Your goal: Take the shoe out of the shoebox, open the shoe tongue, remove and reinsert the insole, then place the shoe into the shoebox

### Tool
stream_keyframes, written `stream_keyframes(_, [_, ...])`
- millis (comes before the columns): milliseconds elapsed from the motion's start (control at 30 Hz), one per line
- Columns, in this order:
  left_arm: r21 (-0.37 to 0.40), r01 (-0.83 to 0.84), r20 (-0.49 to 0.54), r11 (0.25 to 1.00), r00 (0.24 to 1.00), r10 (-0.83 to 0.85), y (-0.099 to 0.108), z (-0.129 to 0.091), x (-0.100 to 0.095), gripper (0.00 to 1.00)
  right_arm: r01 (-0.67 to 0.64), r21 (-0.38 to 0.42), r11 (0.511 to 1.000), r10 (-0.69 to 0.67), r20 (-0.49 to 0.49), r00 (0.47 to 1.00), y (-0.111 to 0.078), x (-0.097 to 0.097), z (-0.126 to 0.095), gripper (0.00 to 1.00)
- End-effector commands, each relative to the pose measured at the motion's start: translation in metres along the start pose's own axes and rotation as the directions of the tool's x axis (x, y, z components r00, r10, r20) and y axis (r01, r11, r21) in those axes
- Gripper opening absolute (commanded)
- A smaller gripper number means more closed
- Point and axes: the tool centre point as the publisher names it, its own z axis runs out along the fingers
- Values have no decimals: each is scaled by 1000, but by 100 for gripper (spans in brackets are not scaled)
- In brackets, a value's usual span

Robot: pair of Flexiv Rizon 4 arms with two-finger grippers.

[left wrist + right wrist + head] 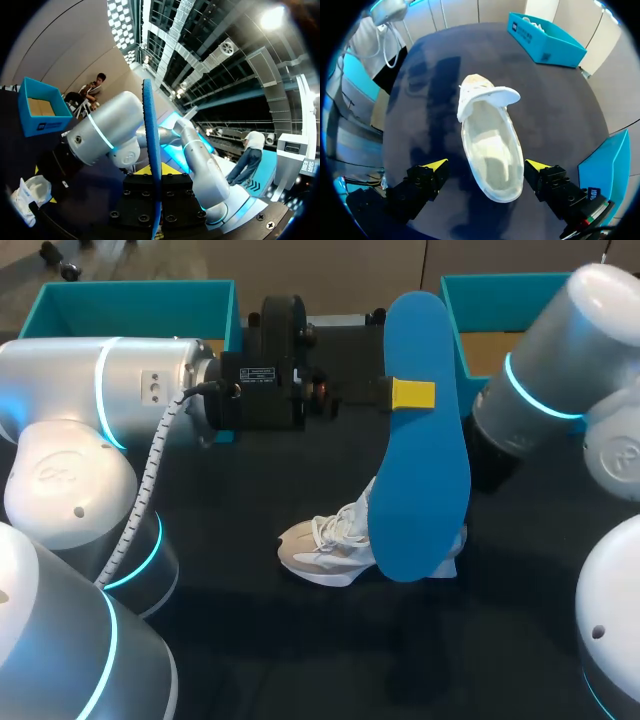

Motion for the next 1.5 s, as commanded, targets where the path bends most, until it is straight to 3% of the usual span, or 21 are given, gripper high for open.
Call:
stream_keyframes(33, [3,0,2,1000,1000,0,2,1,0,0,-8,149,989,7,7,1000,5,0,-2,100])
stream_keyframes(400, [3,0,2,1000,1000,0,2,1,0,0,-10,146,989,10,5,1000,2,1,1,100])
stream_keyframes(533, [3,0,2,1000,1000,0,2,1,0,0,-3,212,977,-4,29,1000,-3,1,1,100])
stream_keyframes(700, [3,0,2,1000,1000,0,2,1,0,0,13,219,976,-22,38,999,-6,-3,6,100])
stream_keyframes(1167, [3,0,2,1000,1000,0,2,1,0,0,86,245,966,-85,-14,996,1,-20,21,100])
stream_keyframes(1500, [3,0,2,1000,1000,0,2,1,0,0,127,261,957,-119,-47,992,0,-15,22,100])
